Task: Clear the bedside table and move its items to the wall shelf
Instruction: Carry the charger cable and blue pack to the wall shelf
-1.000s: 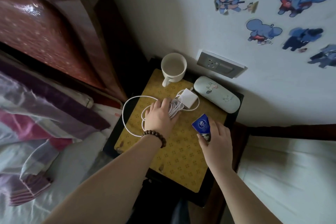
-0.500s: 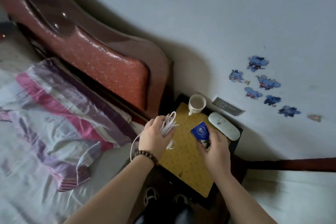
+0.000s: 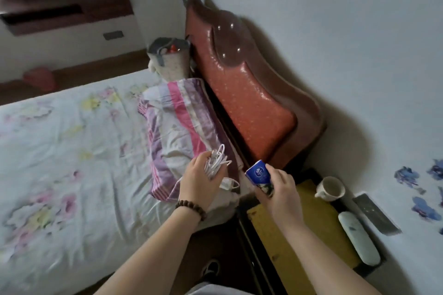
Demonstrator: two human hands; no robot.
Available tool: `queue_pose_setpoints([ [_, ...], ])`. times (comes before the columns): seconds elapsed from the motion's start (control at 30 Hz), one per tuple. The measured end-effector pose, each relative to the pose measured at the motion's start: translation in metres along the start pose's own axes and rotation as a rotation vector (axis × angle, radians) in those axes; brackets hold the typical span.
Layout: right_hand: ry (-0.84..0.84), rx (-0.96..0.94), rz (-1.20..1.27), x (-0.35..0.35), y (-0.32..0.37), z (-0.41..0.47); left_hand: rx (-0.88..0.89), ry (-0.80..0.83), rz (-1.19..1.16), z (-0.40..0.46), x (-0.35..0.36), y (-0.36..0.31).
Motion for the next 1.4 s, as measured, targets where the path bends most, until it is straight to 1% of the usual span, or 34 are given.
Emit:
queue_pose_setpoints([
  [0.13, 0.067, -0.160, 0.062, 0.027, 0.046, 0.000, -0.090, -0.202, 0.020, -0.033, -0.054, 0.023],
  [0.37, 0.297, -0.470, 0.119, 0.086, 0.143, -0.031, -0.268, -0.511, 0.146, -0.127, -0.152, 0.060],
  [0.67, 0.561, -0.863, 0.214, 0.134, 0.286, -0.112, -0.510, -0.940, 0.201, -0.257, -0.257, 0.083],
  [0.83, 0.662, -1.052, 0.220, 0.163, 0.359, -0.170, -0.622, -1.180, 0.246, -0.317, -0.308, 0.099],
  [1.07, 0.709, -1.267, 0.225, 0.217, 0.462, -0.257, -0.701, -1.388, 0.264, -0.387, -0.390, 0.137],
  [1.23, 0.717, -1.349, 0.239, 0.260, 0.542, -0.328, -0.743, -1.449, 0.266, -0.430, -0.462, 0.178],
  [1.4, 0.722, -1.409, 0.255, 0.296, 0.626, -0.382, -0.789, -1.475, 0.279, -0.466, -0.537, 0.214],
])
Point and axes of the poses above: each hand's wrist, its own z-axis towards the middle knuckle, its own x-axis out of the palm, y = z × x, the point moved 1 cm from there along z, towards the middle knuckle, and after that the axes turned 9 degrees about -z, right-handed, at the moved point
